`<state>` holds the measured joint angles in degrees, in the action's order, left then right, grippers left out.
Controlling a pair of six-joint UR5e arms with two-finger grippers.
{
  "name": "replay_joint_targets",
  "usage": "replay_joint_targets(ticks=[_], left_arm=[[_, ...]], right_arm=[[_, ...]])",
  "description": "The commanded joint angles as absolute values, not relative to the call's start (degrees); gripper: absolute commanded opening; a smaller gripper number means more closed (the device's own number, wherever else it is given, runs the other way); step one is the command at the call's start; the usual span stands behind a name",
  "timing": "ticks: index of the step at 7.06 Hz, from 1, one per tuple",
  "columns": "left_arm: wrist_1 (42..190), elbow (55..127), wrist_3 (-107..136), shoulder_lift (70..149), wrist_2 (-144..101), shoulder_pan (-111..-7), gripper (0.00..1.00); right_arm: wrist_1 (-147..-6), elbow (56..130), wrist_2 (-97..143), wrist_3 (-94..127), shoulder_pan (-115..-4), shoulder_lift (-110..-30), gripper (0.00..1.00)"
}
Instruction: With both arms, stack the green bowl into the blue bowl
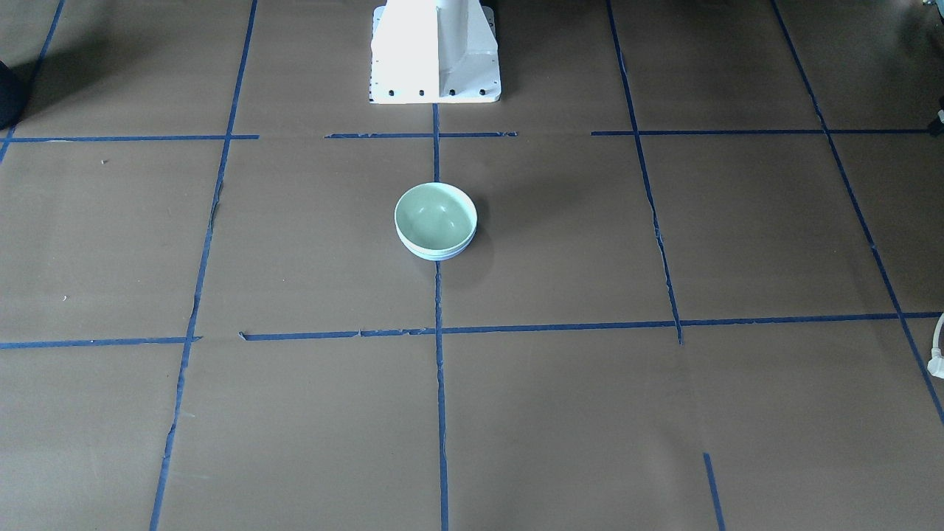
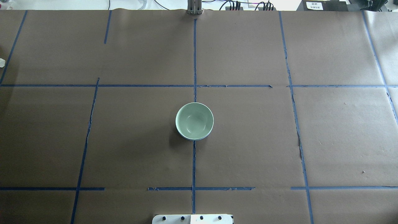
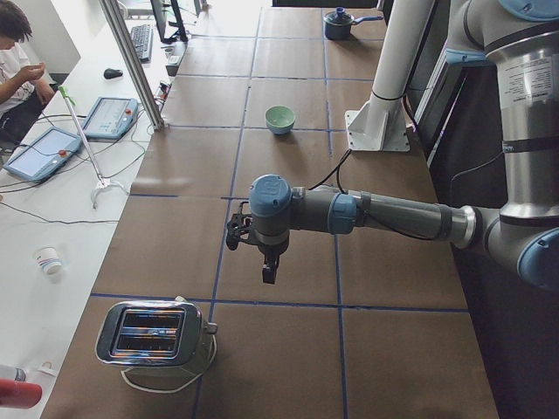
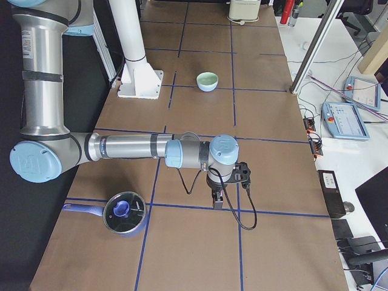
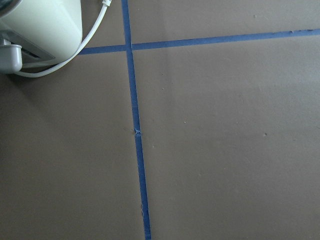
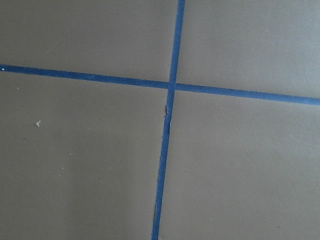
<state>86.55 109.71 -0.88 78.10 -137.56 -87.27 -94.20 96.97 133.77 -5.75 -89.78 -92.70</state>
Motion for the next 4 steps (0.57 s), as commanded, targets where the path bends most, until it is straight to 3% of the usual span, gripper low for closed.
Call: replay_joint_targets(ticks=[1,4], left_arm=[[86.05,109.95,-0.79,77.26,-137.29,-87.54,1.0],[80.91,110.12,-0.62,77.17,-136.41,-88.32,1.0]], right_arm=[[-94.22,97.21,133.77,-5.8,-89.56,-92.72,1.0],[-94.22,97.29,133.77,-5.8,-89.56,-92.9,1.0]])
